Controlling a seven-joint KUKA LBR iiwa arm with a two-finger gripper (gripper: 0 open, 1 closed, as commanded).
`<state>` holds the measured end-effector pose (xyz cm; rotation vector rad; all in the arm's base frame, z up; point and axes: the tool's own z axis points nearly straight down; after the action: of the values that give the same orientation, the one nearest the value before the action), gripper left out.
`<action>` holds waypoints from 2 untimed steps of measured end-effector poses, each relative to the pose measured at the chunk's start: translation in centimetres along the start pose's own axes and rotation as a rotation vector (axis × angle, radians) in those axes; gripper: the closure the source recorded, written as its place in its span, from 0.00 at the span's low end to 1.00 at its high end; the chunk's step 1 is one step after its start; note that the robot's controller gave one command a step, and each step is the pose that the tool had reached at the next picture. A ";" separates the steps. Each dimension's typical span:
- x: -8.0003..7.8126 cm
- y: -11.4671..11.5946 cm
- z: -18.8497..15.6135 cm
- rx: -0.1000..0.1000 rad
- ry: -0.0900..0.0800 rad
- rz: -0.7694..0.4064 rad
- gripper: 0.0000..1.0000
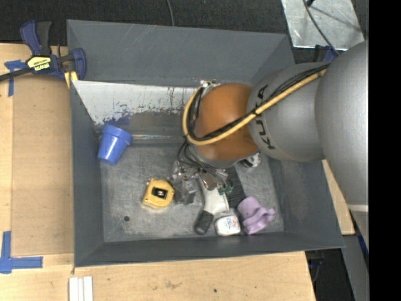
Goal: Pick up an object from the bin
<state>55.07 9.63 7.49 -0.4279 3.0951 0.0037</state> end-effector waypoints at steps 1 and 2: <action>1.7 -0.4 -4.3 -0.001 0.021 0.003 1.00; -2.7 1.9 -11.3 0.001 0.016 0.064 1.00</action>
Offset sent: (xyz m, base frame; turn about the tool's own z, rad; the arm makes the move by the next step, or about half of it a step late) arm 0.0421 0.0519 0.1440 0.0937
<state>57.01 12.14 18.81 -0.3305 3.1226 -0.0007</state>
